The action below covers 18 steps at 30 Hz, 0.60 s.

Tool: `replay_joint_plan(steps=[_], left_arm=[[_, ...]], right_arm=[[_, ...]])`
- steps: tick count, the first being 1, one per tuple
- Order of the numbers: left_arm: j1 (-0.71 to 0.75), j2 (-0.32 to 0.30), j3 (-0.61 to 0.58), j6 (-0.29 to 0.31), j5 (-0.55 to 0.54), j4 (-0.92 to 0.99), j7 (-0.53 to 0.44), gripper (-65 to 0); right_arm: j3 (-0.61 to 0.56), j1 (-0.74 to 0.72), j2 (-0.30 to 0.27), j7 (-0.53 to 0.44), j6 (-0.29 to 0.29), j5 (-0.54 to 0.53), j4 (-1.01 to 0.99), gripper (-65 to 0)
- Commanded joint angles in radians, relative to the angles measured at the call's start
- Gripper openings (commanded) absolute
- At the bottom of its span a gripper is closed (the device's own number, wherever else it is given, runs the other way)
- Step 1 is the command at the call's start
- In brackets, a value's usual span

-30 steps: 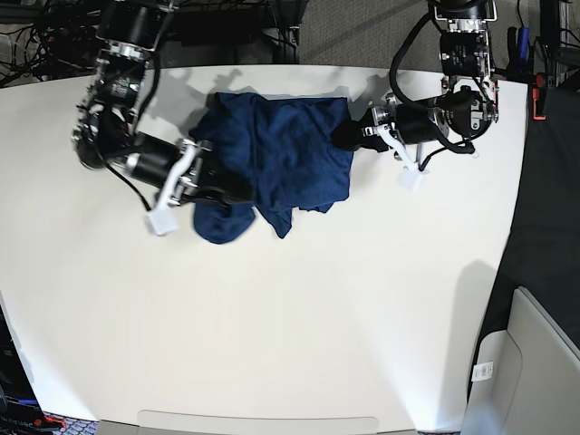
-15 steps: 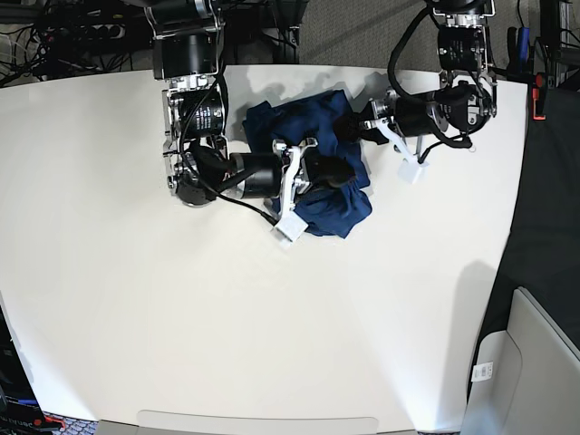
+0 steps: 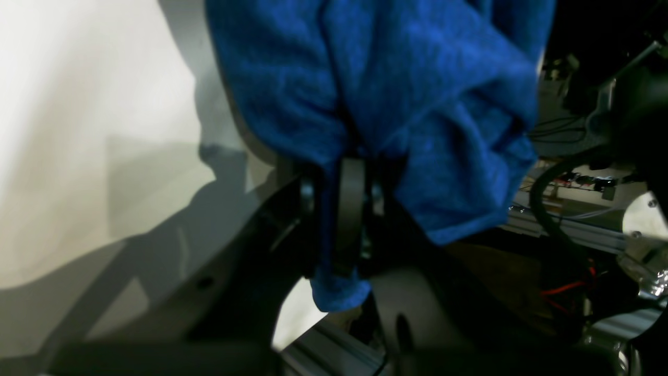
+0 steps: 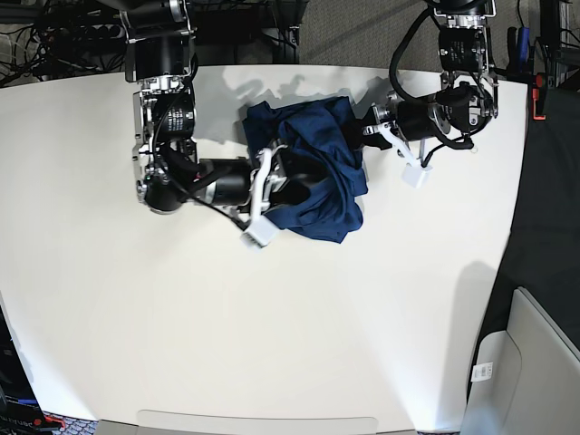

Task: Fold the T-shirt properly
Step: 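Fold the end held by the right gripper toward the left gripper, then release the shirt and raise both grippers above the bundle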

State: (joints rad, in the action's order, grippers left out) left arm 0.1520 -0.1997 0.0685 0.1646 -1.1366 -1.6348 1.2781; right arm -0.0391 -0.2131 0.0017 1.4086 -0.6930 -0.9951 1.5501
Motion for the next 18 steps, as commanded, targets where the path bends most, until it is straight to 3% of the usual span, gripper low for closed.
replay_joint_plan(steps=[1,5,9,13,18], left_arm=[[-0.010,-0.008,0.007,0.003,-0.030,-0.018,-0.002,-63.6],[-0.007,-0.001,0.086,0.003,-0.030,-0.061,-0.002,-60.9],[-0.007,0.001,0.141,0.003,-0.030,-0.101,-0.002,-60.8],[-0.007,0.009,0.189,0.003,-0.029,-0.123,-0.004,-59.8],[-0.007,0.004,0.196,0.002,-0.018,-0.123,-0.004,-47.3]], right_arm=[[0.046,-0.018,-0.032,-0.012,-0.005,-0.017,0.020,-35.2],[0.137,-0.018,-0.101,-0.012,-0.005,-0.011,0.034,-38.1],[0.135,-0.001,-0.148,-0.012,-0.005,-0.001,0.069,-39.2],[0.135,0.010,-0.156,-0.012,-0.005,0.072,0.094,-39.2],[0.135,0.019,-0.133,-0.012,-0.005,0.095,0.097,-39.2]])
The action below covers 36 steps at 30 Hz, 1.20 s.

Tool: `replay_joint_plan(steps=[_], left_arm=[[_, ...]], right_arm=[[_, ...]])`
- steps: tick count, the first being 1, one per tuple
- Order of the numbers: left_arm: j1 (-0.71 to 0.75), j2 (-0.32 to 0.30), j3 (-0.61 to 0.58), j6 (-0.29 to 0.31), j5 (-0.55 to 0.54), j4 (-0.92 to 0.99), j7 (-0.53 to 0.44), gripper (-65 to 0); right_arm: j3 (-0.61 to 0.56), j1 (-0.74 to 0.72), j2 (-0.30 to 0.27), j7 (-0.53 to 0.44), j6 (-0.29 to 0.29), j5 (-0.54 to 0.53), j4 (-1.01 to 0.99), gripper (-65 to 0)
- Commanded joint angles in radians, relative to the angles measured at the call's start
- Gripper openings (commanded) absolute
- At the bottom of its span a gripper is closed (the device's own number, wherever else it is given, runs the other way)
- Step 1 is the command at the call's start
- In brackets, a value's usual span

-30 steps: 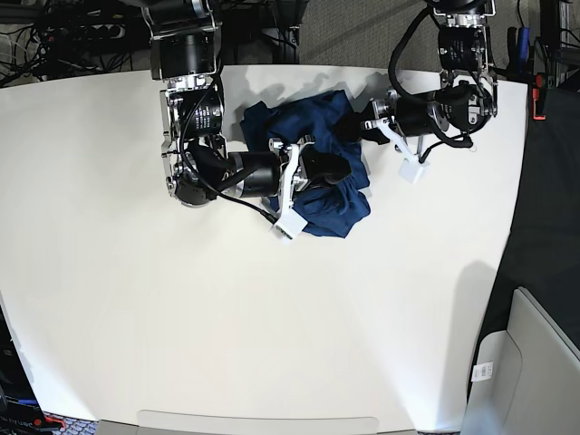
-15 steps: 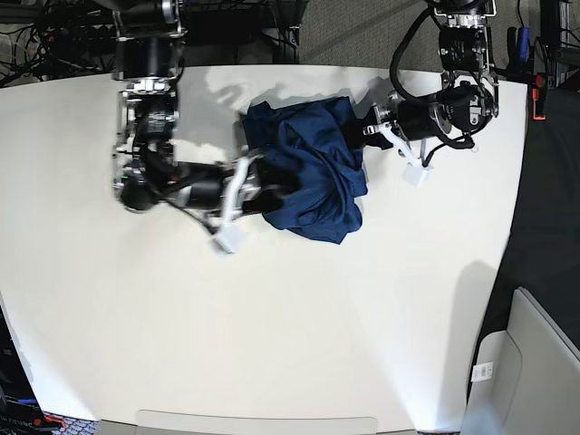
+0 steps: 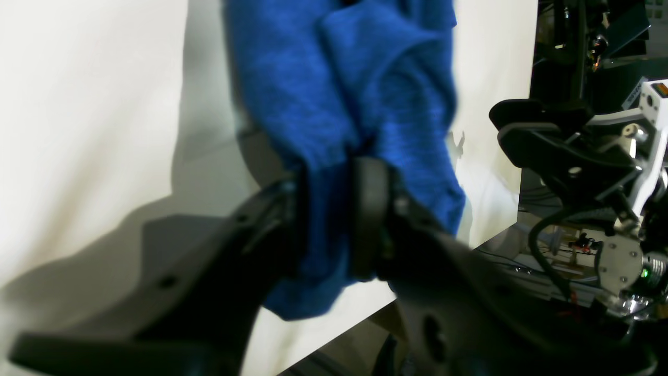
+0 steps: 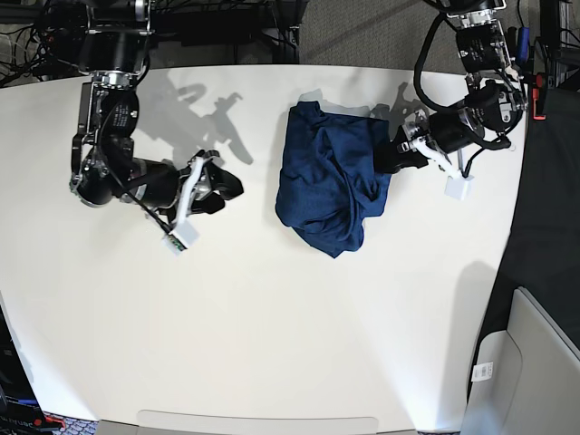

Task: Fold the T-shirt properly
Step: 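Release the shirt and raise both grippers above the bundle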

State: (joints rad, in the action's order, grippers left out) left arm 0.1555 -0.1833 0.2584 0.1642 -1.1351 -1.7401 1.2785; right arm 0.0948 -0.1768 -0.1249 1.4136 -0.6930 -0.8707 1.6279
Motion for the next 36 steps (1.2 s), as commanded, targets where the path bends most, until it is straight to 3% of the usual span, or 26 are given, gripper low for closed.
replay_joint_plan(steps=[1,4,10,17,20,25,30,32,36], left_arm=[[-0.010,-0.012,-0.001,0.002,0.002,-0.018,-0.004,-44.6],[-0.012,-0.003,-0.031,0.002,0.082,-0.010,-0.004,-40.3],[-0.009,-0.012,-0.064,0.002,0.194,-0.027,-0.072,-40.0],[0.125,-0.035,-0.061,0.002,0.232,-0.272,-0.104,-40.1],[0.157,-0.032,-0.067,0.002,0.275,-0.318,-0.173,-43.1],[0.194,-0.071,-0.201,0.001,0.304,-0.329,-0.260,-44.7],[0.212,-0.078,-0.423,-0.001,0.557,-0.335,-0.403,-44.7],[0.234,-0.078,-0.499,-0.039,0.685,-0.338,-0.469,-44.7],[0.238,-0.089,-0.647,-0.197,0.872,-0.338,-0.566,-44.7]], right_arm=[[0.001,-0.017,-0.005,-0.017,-0.005,-0.029,0.019,-39.2],[-0.017,-0.022,-0.005,-0.017,-0.005,-0.029,0.019,-39.2],[-0.025,-0.022,0.021,-0.017,-0.005,-0.029,0.019,-39.2],[-0.025,-0.023,0.024,-0.017,-0.005,-0.028,0.018,-39.2],[-0.025,-0.023,0.024,-0.017,-0.005,-0.028,0.016,-39.2],[-0.025,-0.023,0.024,-0.017,-0.005,-0.028,0.015,-39.2],[-0.022,-0.023,0.020,-0.017,-0.005,-0.026,0.015,-39.2],[-0.020,-0.023,0.017,-0.017,-0.005,-0.026,0.015,-39.2],[-0.019,-0.023,0.014,-0.017,-0.005,-0.026,0.013,-39.2]])
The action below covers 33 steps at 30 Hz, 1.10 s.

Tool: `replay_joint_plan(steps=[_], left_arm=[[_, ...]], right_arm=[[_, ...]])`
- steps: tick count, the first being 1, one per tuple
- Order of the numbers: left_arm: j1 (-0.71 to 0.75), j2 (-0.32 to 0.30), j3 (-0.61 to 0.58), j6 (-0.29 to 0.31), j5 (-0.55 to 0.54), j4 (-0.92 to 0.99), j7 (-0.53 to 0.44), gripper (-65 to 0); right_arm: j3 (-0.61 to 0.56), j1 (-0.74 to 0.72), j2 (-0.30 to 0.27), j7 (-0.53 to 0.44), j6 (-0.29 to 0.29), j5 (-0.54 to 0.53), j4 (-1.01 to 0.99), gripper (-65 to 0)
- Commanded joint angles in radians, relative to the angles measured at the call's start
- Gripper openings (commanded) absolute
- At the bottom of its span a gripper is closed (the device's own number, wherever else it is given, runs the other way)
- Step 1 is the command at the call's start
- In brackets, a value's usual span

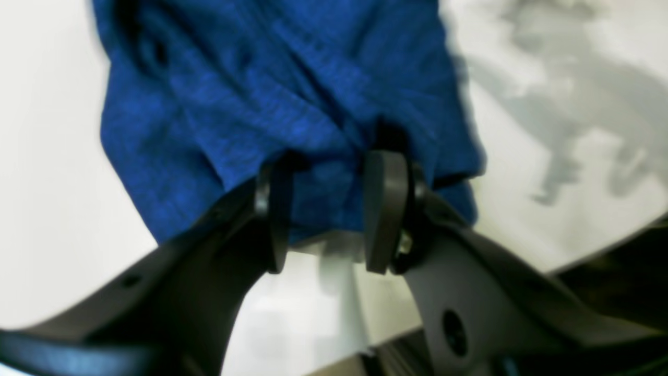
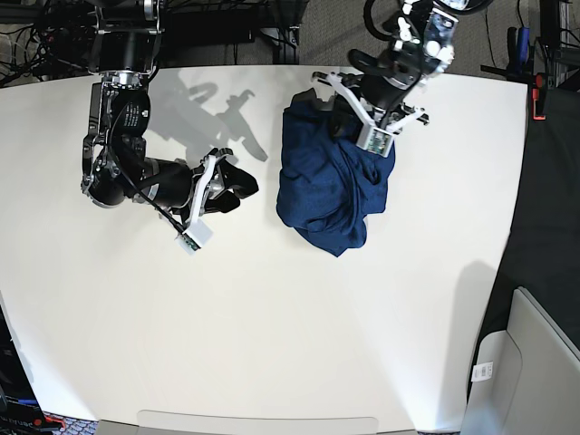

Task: Fold the T-shirt properly
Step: 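Release the shirt and raise both grippers above the bundle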

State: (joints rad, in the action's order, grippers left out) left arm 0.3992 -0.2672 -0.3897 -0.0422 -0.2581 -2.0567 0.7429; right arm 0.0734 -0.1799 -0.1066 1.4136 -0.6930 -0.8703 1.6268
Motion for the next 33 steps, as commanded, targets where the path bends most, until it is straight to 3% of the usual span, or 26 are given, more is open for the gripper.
replay_joint_plan(steps=[1,5,10,15,22,33], left_arm=[[-0.004,-0.017,-0.033,-0.020,0.032,-0.022,-0.047,-44.7],[0.007,-0.030,-0.116,-0.109,0.135,-0.022,-0.092,-44.6],[0.007,-0.031,-0.117,-0.175,0.148,-0.023,-0.127,-44.6],[0.008,-0.031,-0.119,-0.180,0.148,-0.023,-0.139,-44.3],[0.016,-0.033,-0.120,-0.180,0.148,-0.023,-0.141,-38.7],[0.017,-0.033,-0.193,-0.176,0.148,-0.034,-0.194,-38.5]], right_arm=[[0.004,-0.020,-0.005,-0.017,-0.005,-0.026,0.014,-39.2],[0.004,-0.020,-0.003,-0.017,-0.005,-0.026,0.014,-39.2],[0.004,-0.020,-0.003,-0.017,-0.005,-0.026,0.014,-39.2],[0.004,-0.022,-0.003,-0.017,-0.005,-0.026,0.014,-39.2],[0.001,-0.022,0.002,-0.017,-0.005,0.007,0.014,-39.2],[-0.005,-0.034,0.005,-0.017,-0.005,0.043,0.013,-39.2]])
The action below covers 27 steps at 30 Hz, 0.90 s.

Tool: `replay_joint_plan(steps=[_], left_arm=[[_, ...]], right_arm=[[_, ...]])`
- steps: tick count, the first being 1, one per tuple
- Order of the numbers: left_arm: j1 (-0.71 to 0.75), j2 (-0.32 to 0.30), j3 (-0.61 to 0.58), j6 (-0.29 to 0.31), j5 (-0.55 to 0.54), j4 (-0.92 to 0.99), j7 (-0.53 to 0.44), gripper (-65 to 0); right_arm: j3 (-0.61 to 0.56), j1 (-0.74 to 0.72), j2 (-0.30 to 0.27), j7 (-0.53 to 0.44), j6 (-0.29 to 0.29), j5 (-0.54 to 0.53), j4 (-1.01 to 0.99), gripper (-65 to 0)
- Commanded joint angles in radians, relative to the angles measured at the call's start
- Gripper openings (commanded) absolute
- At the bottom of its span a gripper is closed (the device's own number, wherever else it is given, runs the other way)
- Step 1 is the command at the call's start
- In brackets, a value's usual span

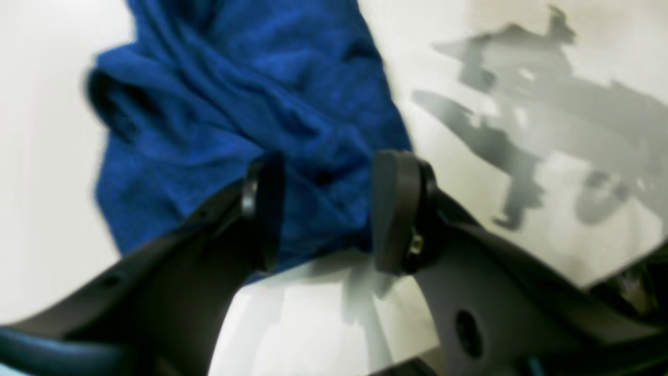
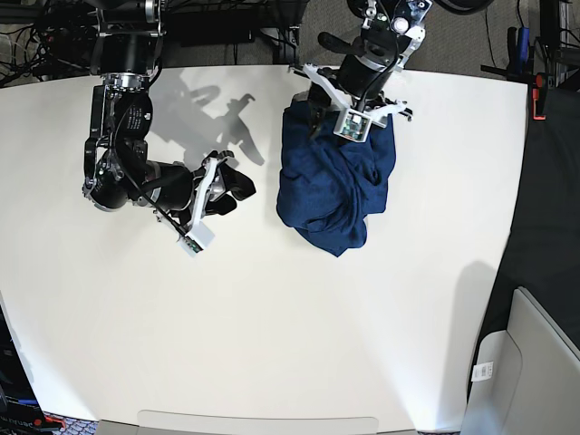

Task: Fold the T-shirt properly
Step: 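Release the shirt and raise both grippers above the bundle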

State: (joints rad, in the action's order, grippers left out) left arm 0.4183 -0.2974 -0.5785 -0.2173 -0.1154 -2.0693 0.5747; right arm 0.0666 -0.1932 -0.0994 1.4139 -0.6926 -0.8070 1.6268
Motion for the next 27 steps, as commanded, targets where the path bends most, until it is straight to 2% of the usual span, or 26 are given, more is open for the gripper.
replay_joint_plan(steps=[1,15,21,27], left_arm=[[-0.002,-0.003,-0.007,-0.001,0.006,-0.020,-0.025,-38.5],[-0.035,-0.018,-0.008,0.002,0.007,0.034,-0.015,-40.4],[-0.048,-0.029,-0.008,0.002,0.007,0.063,-0.014,-47.8],[-0.049,-0.061,0.002,-0.006,0.007,0.040,-0.015,-65.0]], right_arm=[[0.002,-0.021,-0.003,-0.018,-0.006,-0.021,0.013,-39.2],[0.002,-0.024,-0.003,-0.018,-0.006,-0.021,0.011,-39.2],[0.002,-0.030,-0.003,-0.018,-0.006,-0.021,0.011,-39.2],[0.002,-0.030,-0.003,-0.018,-0.006,-0.021,0.011,-39.2]])
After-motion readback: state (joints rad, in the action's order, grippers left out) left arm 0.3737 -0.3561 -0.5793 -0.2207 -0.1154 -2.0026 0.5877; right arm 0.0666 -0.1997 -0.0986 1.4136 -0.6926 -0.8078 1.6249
